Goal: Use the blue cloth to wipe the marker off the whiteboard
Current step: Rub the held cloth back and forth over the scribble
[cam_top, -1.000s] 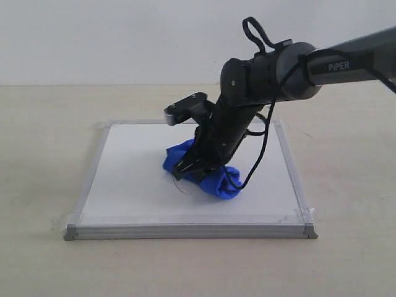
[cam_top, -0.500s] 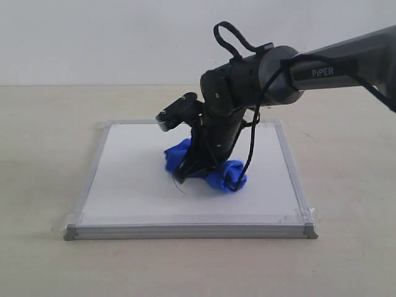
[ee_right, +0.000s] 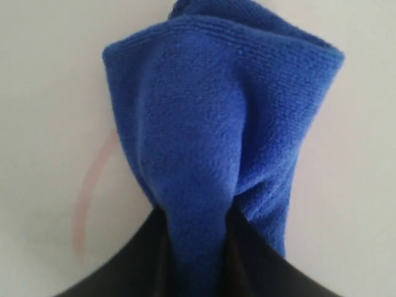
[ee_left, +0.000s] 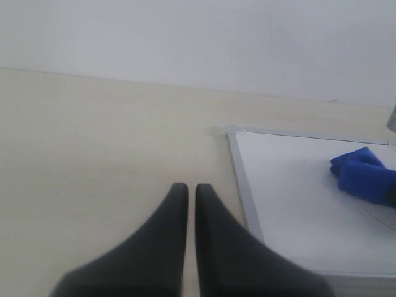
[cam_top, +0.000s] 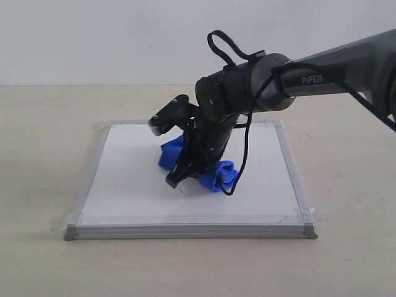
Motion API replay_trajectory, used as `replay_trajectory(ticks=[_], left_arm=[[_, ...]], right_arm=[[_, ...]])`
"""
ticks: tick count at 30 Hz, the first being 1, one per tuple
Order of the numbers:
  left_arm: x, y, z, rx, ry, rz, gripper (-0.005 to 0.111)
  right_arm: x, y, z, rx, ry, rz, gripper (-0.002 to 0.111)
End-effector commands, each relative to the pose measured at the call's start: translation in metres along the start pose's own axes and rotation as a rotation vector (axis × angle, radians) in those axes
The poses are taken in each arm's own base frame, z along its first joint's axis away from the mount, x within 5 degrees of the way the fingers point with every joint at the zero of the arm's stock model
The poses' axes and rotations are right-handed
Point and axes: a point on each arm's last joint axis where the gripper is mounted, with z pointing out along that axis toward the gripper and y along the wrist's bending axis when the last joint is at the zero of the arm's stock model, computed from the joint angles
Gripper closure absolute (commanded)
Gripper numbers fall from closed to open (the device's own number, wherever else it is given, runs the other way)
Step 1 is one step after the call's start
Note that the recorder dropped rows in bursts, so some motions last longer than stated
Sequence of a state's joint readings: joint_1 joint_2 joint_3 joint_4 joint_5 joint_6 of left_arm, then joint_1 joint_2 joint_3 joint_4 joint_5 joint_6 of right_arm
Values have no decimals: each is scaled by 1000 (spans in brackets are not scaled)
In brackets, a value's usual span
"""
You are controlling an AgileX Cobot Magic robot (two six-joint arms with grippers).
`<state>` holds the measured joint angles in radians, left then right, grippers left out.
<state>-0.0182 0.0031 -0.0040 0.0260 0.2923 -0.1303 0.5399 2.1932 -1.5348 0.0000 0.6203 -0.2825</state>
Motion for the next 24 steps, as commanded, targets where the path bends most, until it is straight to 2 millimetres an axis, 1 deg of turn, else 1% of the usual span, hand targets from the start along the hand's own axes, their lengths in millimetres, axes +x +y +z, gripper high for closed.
replay_trajectory(ticks=[1,2,4,7,9,11,13,15,17,20,24], left_arm=[[1,0,0,5,4,-2,102],[1,0,0,5,4,-2,102],[1,0,0,5,4,-2,102],[1,0,0,5,4,-2,102],[1,0,0,5,4,-2,102],[1,0,0,5,4,-2,102],[1,0,0,5,4,-2,102],[1,0,0,5,4,-2,102],[1,0,0,5,4,-2,102],[1,0,0,5,4,-2,102],[1,0,0,5,4,-2,102]], right_arm=[[-5,35,3,-201,-14,-59,108],[-6,32,2,-193,-18,-68,108],[-4,17,4,-141,-28,-59,108],[3,-21,4,-37,-35,61,108],[13,-46,3,33,-14,145,108],[20,-64,2,80,-2,243,108],[24,-72,2,86,0,300,108],[24,-70,2,78,7,292,108],[19,-56,3,40,11,262,108],[10,-25,3,-78,15,179,108],[-4,25,0,-309,-29,98,108]])
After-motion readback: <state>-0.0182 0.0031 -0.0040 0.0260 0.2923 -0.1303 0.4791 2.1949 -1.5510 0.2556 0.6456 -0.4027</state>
